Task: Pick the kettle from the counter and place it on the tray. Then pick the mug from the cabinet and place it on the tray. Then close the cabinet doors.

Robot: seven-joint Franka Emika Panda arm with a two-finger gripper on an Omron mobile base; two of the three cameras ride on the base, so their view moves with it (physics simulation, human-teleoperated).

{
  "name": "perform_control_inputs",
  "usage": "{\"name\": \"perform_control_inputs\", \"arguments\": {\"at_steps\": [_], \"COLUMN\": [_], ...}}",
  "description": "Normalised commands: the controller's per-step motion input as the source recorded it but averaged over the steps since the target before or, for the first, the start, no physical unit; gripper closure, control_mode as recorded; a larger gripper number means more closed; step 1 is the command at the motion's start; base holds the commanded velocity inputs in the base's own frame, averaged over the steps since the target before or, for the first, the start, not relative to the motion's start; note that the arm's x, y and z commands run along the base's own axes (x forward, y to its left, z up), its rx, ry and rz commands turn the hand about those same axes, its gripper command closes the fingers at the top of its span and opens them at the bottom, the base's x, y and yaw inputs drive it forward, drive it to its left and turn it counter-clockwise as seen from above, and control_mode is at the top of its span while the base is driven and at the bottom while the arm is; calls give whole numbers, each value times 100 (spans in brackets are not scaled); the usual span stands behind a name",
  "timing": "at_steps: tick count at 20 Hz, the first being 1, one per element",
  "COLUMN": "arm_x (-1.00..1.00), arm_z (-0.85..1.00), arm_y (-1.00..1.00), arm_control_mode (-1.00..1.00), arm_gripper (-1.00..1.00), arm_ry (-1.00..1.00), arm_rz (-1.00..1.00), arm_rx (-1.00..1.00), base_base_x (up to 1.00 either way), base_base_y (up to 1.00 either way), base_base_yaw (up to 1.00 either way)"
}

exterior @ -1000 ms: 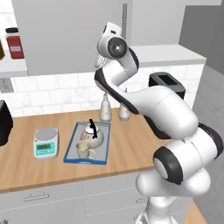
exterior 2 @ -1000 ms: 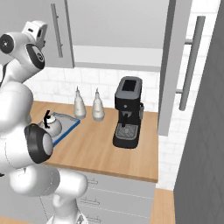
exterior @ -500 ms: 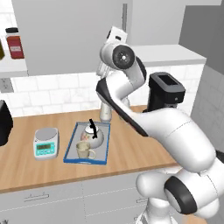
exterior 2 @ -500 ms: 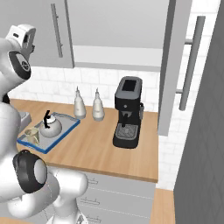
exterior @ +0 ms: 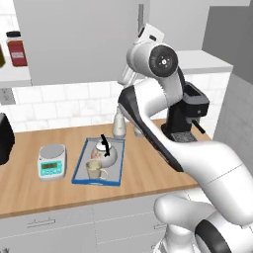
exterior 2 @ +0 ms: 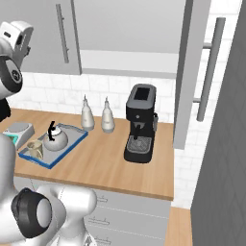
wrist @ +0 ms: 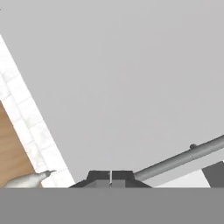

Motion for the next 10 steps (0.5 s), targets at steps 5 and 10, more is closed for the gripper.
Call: {"name": "perform_control_inputs", "arguments": {"at_steps": [5, 10], "arm_x": [-35, -61], "arm_z": [6, 1], "arm_y": [-6, -23], "arm_control_mode": [-100, -100], "arm_gripper": [100, 100], "arm_ry": [0, 0], "arm_rz": [0, 0], "arm_rx": [12, 14], "base_base_x": [0, 0], "base_base_y": [0, 0], "base_base_yaw": [0, 0]}}
